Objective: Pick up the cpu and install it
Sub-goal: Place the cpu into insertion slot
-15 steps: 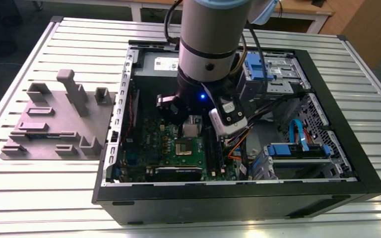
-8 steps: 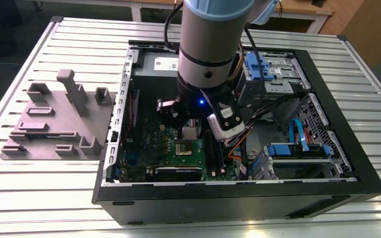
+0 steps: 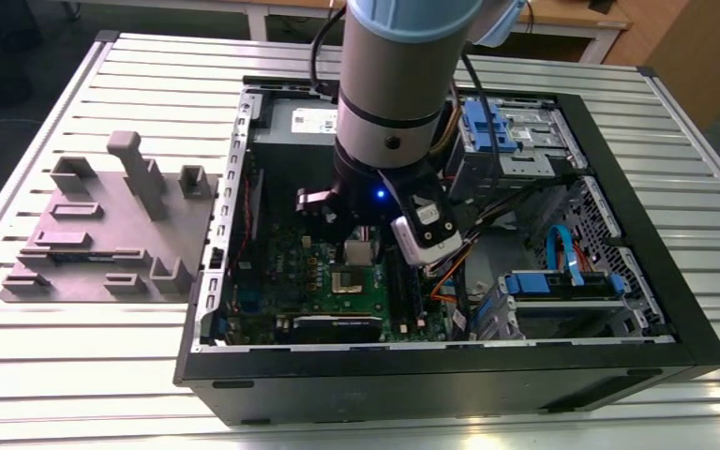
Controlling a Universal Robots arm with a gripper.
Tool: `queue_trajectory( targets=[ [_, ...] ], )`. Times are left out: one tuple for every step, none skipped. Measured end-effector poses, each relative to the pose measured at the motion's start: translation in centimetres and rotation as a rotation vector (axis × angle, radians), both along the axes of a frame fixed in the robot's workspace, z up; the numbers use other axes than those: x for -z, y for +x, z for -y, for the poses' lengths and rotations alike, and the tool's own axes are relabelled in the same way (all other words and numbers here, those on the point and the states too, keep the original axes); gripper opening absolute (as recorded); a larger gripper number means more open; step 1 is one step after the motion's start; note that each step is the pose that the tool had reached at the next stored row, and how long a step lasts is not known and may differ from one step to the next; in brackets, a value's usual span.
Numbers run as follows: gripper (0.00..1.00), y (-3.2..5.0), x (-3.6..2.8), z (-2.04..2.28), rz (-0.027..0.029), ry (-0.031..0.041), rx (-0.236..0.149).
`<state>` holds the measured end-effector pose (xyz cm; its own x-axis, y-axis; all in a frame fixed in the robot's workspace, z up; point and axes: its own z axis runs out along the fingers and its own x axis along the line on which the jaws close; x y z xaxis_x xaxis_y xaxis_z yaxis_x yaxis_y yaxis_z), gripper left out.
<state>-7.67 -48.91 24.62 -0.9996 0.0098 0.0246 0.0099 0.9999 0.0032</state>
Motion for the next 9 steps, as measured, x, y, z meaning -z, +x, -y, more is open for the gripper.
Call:
queue_trajectory(
  targets=[
    [0.47,-0.04,0.08,0.0,-0.0002,-0.0002,0.0],
    [0.47,-0.1,0.22,0.0,-0.0003,-0.0005,0.0],
    [0.47,-0.13,0.38,0.01,-0.0002,-0.0005,0.0],
    [0.47,-0.15,0.56,0.01,-0.0002,-0.0005,0.0],
    [0.47,-0.17,0.75,0.01,-0.0003,-0.0005,0.0],
    [0.47,-0.19,0.93,0.01,-0.0003,-0.0006,0.0],
    [0.47,-0.2,1.11,0.01,-0.0003,-0.0006,0.0],
    [0.47,-0.21,1.29,0.01,-0.0003,-0.0006,0.0],
    [0.47,-0.22,1.47,0.01,-0.0002,-0.0005,0.0]
  ],
)
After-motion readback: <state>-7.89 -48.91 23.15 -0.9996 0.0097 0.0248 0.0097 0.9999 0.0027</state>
